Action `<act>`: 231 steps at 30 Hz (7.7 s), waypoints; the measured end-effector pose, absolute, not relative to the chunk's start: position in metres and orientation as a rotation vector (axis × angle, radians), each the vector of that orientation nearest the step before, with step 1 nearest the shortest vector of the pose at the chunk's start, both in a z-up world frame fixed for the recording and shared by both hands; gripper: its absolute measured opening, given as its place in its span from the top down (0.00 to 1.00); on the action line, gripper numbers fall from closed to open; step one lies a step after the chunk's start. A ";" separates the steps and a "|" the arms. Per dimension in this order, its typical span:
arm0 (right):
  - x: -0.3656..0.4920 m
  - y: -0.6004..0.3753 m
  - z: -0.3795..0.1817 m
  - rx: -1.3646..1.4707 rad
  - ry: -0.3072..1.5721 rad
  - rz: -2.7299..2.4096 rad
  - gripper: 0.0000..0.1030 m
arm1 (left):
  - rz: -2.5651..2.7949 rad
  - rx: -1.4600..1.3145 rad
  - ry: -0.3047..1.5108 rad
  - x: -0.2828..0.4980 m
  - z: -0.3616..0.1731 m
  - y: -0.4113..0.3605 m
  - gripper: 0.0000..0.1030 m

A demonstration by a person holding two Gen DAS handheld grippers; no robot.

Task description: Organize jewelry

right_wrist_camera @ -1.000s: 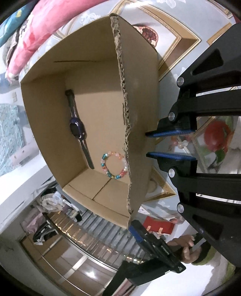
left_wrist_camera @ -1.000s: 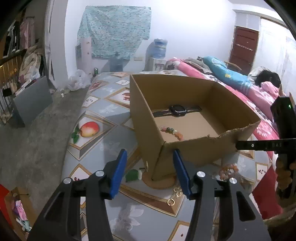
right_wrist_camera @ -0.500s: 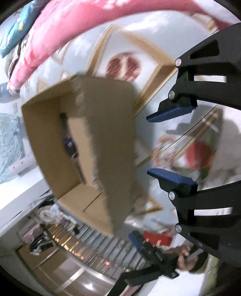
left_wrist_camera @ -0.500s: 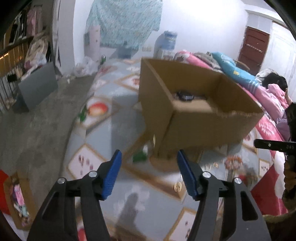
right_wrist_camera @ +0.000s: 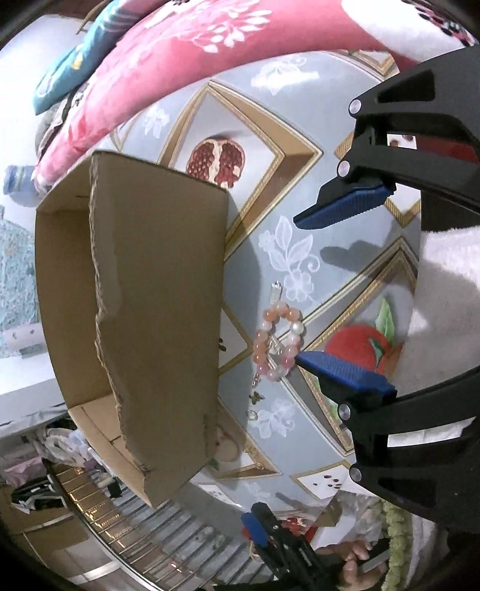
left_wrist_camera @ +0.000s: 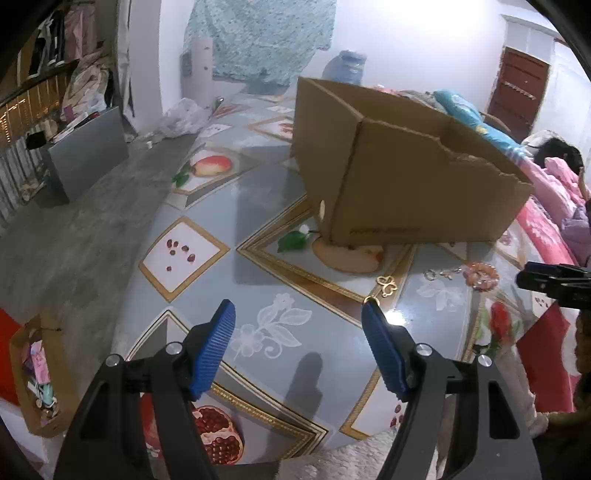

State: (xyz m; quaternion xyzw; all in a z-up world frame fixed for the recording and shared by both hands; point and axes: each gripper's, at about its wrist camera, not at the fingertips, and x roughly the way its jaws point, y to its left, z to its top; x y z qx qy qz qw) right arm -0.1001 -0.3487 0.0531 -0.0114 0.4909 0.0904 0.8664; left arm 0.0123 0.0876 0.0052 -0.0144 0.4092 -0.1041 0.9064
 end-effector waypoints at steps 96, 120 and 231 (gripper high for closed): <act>-0.091 -0.292 0.064 0.113 1.022 0.585 0.69 | -0.365 0.198 0.956 0.033 0.001 0.020 0.77; -0.086 -0.296 0.069 0.103 1.031 0.594 0.70 | -0.385 0.250 0.969 0.039 -0.014 0.013 0.90; 0.014 -0.345 0.147 0.106 0.694 0.438 0.77 | -0.388 0.068 0.736 0.167 0.120 -0.031 0.62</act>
